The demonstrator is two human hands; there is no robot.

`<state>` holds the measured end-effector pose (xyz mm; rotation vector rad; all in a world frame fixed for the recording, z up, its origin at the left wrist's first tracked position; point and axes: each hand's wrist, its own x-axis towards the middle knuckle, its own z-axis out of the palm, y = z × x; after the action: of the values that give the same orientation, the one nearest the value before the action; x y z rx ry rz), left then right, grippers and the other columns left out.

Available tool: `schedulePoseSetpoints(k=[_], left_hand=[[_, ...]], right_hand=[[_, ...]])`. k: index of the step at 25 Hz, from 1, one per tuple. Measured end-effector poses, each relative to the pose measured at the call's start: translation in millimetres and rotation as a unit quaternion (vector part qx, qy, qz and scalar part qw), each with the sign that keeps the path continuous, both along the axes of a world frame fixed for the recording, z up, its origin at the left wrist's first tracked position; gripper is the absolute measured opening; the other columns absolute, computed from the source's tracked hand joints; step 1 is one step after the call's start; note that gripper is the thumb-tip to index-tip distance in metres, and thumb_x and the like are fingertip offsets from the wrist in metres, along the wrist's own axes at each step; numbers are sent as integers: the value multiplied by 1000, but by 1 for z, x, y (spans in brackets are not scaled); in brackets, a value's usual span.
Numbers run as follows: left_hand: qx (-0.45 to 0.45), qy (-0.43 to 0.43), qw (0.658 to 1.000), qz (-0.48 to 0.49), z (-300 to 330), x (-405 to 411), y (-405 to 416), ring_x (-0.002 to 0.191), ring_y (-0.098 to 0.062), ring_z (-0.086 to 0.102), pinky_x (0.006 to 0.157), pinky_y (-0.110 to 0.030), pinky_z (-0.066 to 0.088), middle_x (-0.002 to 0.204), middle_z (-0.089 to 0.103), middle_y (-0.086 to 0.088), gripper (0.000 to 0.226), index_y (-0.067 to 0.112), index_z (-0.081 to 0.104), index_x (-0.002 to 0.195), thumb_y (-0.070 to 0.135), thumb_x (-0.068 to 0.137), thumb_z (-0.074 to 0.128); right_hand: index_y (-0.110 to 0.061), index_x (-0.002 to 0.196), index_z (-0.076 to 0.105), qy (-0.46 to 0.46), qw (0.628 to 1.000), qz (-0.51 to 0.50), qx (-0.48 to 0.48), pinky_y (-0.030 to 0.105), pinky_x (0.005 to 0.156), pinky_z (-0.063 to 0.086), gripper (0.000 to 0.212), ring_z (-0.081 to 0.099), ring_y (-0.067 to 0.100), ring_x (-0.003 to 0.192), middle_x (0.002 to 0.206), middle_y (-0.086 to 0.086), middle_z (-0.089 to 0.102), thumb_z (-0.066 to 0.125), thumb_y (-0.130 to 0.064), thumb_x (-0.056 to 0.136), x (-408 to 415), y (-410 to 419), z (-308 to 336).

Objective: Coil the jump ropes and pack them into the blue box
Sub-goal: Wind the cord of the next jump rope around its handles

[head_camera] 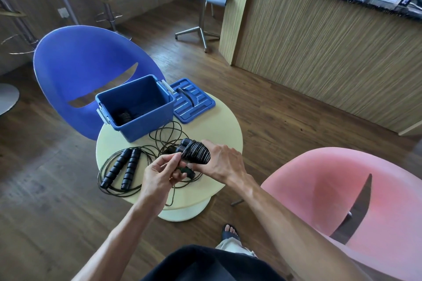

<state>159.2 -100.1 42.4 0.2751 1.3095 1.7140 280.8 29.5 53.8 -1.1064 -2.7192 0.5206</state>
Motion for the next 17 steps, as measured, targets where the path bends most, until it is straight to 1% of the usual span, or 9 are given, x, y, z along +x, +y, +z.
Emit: schedulePoseSetpoints(k=[2, 3, 5, 7, 11, 13, 15, 17], left_hand=[[11, -69, 998, 8, 0, 0, 2, 47, -6, 51, 60, -22, 57, 69, 64, -6, 19, 0, 65, 96, 16, 87, 61], [10, -88, 996, 0, 1, -1, 3, 49, -7, 54, 61, -21, 57, 69, 65, -6, 19, 0, 66, 96, 15, 85, 62], [1, -96, 995, -36, 3, -6, 1, 54, -9, 59, 63, -22, 58, 74, 66, -9, 20, 0, 68, 97, 10, 81, 65], [-12, -94, 993, -66, 4, -10, -1, 56, -9, 59, 65, -24, 59, 79, 67, -11, 20, 2, 69, 99, 8, 80, 65], [-2, -131, 990, -45, 0, -11, 1, 61, -11, 61, 72, -29, 61, 79, 68, -10, 22, 2, 71, 101, 17, 91, 59], [-5, -126, 990, -56, -1, -12, 1, 64, -13, 64, 74, -29, 60, 82, 69, -12, 20, 1, 73, 98, 11, 87, 61], [-21, -89, 993, -79, 2, -13, -2, 69, -16, 68, 77, -29, 60, 84, 72, -13, 18, 3, 76, 92, 6, 78, 66], [-45, -40, 994, -88, 5, -17, -2, 72, -18, 70, 77, -28, 60, 86, 73, -15, 20, 3, 75, 93, 6, 74, 70]], right_hand=[[-34, 120, 56, 3, 1000, 0, 3, 27, 63, 39, 66, 69, 20, 82, 96, -6, 73, 60, -82, 75, 0, 0, 0], [-33, 120, 56, 3, 1000, 0, 6, 27, 62, 40, 66, 69, 20, 82, 95, -6, 73, 59, -82, 76, 1, 1, 1], [-33, 117, 56, 1, 1000, 0, 7, 28, 61, 38, 63, 69, 20, 81, 94, -5, 72, 59, -81, 77, 2, 2, 2], [-33, 115, 56, 1, 1000, 0, 3, 28, 61, 37, 61, 68, 21, 81, 94, -5, 72, 59, -80, 77, 3, 1, 1], [-32, 119, 56, -2, 1000, 2, 1, 28, 62, 39, 61, 69, 21, 83, 95, -4, 72, 60, -78, 78, 2, 2, 2], [-32, 117, 56, -3, 1000, 0, 2, 28, 62, 39, 60, 68, 22, 82, 94, -4, 72, 61, -77, 78, 3, 3, 2], [-32, 114, 55, -5, 1000, -3, 0, 28, 62, 38, 56, 68, 22, 81, 92, -4, 72, 61, -75, 78, 5, 4, 0], [-32, 112, 56, -7, 1000, -5, -4, 28, 61, 38, 53, 68, 22, 81, 92, -5, 71, 62, -73, 78, 6, 4, -1]])
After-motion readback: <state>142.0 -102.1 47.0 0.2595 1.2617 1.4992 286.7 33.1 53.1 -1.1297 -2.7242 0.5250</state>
